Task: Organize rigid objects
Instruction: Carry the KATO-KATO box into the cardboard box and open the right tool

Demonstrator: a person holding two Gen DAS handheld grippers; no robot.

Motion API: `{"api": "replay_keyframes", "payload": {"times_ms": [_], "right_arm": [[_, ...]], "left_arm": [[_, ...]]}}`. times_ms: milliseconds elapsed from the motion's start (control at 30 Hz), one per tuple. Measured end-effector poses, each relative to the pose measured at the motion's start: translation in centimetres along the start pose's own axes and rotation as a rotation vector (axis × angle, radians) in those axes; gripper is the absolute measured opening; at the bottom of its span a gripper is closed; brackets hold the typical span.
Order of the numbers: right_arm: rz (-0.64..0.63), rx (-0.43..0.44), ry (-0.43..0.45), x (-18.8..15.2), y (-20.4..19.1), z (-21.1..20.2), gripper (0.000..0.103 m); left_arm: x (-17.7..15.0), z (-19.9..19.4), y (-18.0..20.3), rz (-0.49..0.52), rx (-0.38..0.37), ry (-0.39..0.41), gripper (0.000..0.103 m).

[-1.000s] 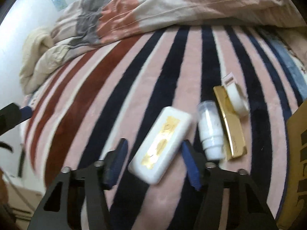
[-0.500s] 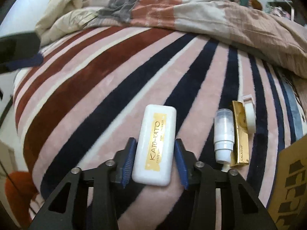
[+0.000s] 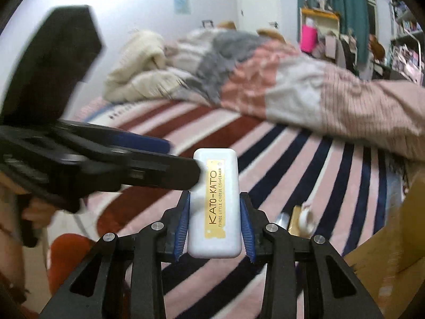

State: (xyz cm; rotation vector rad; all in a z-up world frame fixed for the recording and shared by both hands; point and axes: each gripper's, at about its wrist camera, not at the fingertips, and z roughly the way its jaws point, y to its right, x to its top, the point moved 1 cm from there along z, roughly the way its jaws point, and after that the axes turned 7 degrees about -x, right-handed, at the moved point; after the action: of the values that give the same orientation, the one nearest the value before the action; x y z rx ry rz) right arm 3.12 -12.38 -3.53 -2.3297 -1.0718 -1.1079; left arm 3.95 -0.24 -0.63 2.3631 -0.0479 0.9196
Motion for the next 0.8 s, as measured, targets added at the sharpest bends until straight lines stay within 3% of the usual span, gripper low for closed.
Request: {"api": "replay_keyframes", "payload": {"times_ms": [100,400,667,800], "right_arm": [[0.019,0.02,0.03,0.2,1.9,-2.6,0.031],[0.132,-0.086,0.025,-1.9,10.8,-7.5,0.031],[0.203,-0.144,-0.155,-4.6,16.8,-7.8,0.031],[0.206,-0.165,-0.249,-5.3,18.1,-7.1,0.031]], "left_arm": [[1.7,1.6,2.9,0.041,-0.085,-0.006,0.035],[5.0,9.6,11.3,0.183,-0.156,-0.114,0.035],[4.6,16.9,15.0,0.221,-0.157,-0.292,0.035],[4.2,18.5,15.6,0.224,-0.145,-0.338,0.036]]}}
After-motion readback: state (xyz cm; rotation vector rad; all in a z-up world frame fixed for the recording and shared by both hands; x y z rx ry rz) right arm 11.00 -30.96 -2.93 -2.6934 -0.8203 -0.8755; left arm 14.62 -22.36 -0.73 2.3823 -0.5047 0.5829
